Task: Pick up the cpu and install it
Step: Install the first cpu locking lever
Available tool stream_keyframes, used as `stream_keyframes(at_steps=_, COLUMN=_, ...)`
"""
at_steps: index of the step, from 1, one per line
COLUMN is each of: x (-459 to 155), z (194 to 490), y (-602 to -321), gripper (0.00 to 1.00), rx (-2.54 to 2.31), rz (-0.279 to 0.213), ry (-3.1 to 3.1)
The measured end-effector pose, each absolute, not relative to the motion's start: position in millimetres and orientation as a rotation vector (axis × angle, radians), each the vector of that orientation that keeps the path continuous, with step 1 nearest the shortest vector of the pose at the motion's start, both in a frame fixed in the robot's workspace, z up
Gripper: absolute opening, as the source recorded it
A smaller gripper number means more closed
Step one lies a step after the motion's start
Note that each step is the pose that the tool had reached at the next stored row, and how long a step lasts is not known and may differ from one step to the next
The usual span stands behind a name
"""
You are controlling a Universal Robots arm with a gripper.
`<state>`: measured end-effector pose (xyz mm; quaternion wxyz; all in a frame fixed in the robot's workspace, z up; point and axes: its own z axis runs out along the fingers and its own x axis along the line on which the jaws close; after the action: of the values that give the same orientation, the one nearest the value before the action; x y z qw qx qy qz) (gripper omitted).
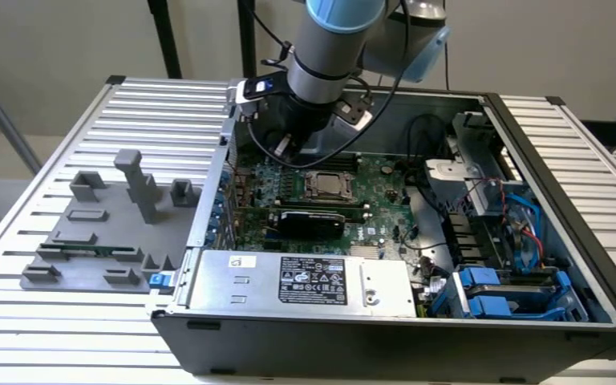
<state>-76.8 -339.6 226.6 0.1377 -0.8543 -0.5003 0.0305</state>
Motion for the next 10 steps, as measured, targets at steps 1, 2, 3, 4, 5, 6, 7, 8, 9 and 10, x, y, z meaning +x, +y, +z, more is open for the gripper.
stream_keyframes(at_steps=1, x=-77.6, z=226.6, y=-339.8, gripper=0.11, rx=-2.467, rz=0.083, ry=-1.443)
stream_keyframes(at_steps=2, x=-78.2, z=226.6, y=-340.1, gripper=0.11, rx=-2.463, rz=0.077, ry=-1.439)
stream_keyframes(at_steps=3, x=-78.8, z=226.8, y=-340.4, gripper=0.11, rx=-2.459, rz=0.072, ry=-1.434)
stream_keyframes(at_steps=4, x=-79.4, z=226.9, y=-340.8, gripper=0.11, rx=-2.455, rz=0.067, ry=-1.43)
stream_keyframes(at_steps=5, x=-80.0, z=227.3, y=-341.0, gripper=0.11, rx=-2.452, rz=0.062, ry=-1.426)
stream_keyframes(at_steps=6, x=-80.8, z=227.6, y=-341.4, gripper=0.11, rx=-2.449, rz=0.058, ry=-1.422)
stream_keyframes(at_steps=7, x=-81.7, z=228.1, y=-341.9, gripper=0.11, rx=-2.445, rz=0.053, ry=-1.418)
stream_keyframes(at_steps=8, x=-82.6, z=228.5, y=-342.5, gripper=0.11, rx=-2.442, rz=0.05, ry=-1.415)
stream_keyframes(at_steps=9, x=-83.5, z=228.9, y=-343.2, gripper=0.11, rx=-2.44, rz=0.046, ry=-1.412)
stream_keyframes(at_steps=10, x=-84.3, z=229.3, y=-343.8, gripper=0.11, rx=-2.437, rz=0.043, ry=-1.409)
